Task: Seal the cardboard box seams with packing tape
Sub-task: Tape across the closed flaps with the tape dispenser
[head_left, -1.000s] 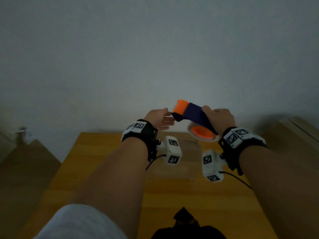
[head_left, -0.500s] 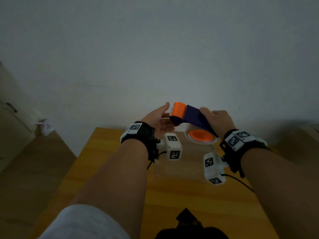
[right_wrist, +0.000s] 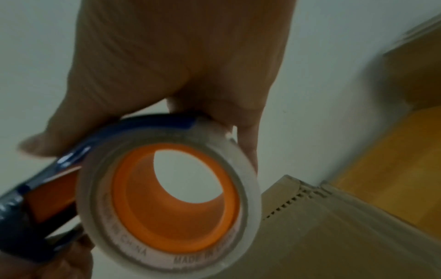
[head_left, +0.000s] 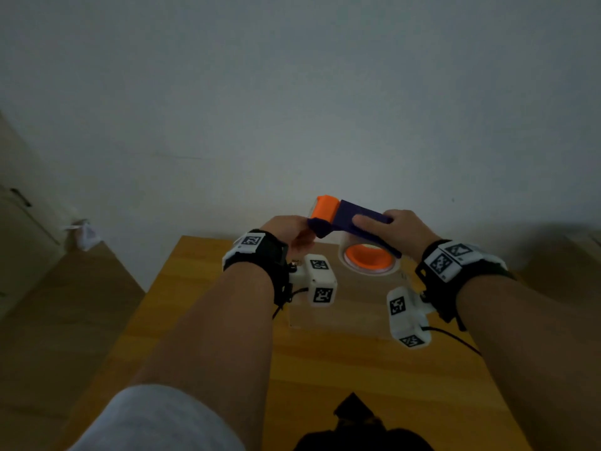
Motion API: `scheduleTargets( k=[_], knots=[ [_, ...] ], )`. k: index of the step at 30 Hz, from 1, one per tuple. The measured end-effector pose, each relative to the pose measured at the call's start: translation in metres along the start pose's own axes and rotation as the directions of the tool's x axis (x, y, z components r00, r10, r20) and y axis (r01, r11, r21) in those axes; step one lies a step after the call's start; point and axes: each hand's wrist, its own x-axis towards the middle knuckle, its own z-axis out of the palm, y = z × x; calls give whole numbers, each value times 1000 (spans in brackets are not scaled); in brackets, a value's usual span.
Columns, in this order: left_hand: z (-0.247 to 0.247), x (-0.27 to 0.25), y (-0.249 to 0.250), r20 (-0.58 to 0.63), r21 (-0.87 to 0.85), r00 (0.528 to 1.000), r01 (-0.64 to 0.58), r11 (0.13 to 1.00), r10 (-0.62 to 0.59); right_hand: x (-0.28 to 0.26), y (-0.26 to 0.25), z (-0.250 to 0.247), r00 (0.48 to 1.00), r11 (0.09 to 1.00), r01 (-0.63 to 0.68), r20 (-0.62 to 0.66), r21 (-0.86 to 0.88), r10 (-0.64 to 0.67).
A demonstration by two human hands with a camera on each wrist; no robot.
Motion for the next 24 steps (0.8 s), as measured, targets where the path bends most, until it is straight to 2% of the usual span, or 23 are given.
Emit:
scheduleTargets(
  k=[3,5,9,13,17,24],
  knots=[
    [-10,4,-3,-67,4,998,19,1000,-18,2,-6,2,986,999,29,167,-43,-21],
    [-16,4,-4,-103,3,994,28,1000,-28,2,-9,5,975,996,56,219,-65,-40],
    [-22,7,-8,-151,30,988,31,999,-27,3,-11,9,969,980,137,225,-142,-102],
    [-24,7,-14,-169,31,985,20,999,-15,5,-13,10,960,974,173,245,-149,-133],
    [-29,7,-21,-173,49,985,-12,999,20,9,-11,12,963,958,207,213,-201,-163],
    [-34,4,-26,-103,55,993,66,996,-60,9,-11,16,959,956,220,224,-194,-176]
  ],
)
